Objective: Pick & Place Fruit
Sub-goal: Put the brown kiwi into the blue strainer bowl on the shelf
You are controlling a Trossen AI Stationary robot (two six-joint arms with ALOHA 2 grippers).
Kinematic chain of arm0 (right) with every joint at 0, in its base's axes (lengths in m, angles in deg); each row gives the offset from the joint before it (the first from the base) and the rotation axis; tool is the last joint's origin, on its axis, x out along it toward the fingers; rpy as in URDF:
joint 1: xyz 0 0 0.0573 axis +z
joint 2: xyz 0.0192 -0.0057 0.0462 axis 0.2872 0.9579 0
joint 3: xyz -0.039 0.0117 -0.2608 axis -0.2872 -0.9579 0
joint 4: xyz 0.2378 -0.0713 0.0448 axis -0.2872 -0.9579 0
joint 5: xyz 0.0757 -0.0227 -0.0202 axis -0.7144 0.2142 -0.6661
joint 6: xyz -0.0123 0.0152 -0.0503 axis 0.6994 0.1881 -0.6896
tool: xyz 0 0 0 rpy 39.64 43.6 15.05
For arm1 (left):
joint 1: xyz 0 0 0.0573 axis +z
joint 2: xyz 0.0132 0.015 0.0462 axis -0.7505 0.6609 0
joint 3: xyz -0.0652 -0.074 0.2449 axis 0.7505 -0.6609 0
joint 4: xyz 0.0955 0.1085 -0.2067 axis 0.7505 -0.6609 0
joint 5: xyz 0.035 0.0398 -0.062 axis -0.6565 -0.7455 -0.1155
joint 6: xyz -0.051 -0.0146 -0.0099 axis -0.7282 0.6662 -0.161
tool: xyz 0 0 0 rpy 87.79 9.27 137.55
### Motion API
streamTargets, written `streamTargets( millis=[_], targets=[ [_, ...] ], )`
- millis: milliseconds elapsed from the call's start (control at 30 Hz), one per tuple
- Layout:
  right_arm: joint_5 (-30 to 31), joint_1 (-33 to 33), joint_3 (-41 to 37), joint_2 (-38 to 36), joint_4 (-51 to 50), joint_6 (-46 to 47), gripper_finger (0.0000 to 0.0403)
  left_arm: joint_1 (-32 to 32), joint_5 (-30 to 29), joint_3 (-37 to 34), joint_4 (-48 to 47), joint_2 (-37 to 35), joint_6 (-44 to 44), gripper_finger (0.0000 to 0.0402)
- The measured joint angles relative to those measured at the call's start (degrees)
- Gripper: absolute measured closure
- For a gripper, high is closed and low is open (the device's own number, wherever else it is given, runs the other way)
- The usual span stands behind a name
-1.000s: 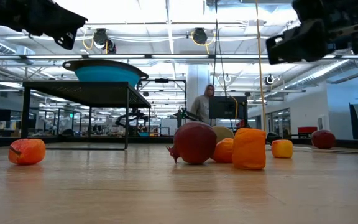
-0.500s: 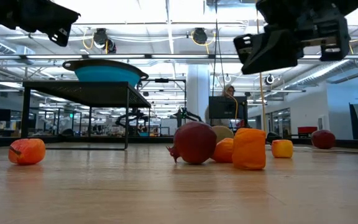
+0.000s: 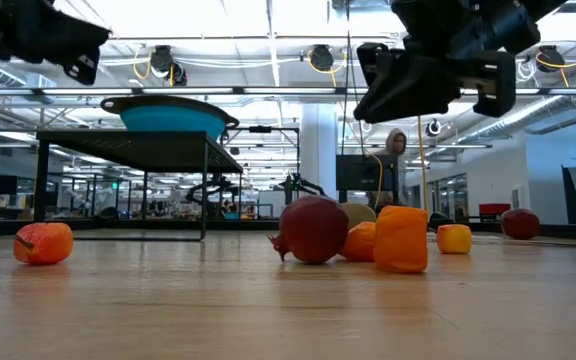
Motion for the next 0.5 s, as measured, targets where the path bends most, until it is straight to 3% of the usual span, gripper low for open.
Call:
streamTargets(
  millis=[233, 500],
  targets=[
    [0.00, -0.30, 0.00, 1.10, 2.47, -0.21, 0.0257, 0.00, 0.79, -5.31, 2.01, -7.48, -1.15, 0.0390],
    [0.17, -2.55, 0.04, 6.88, 1.99, -0.84, 0.0180, 0.00, 1.18, -6.29, 1.46, -11.40, -1.37, 0.0399]
  ],
)
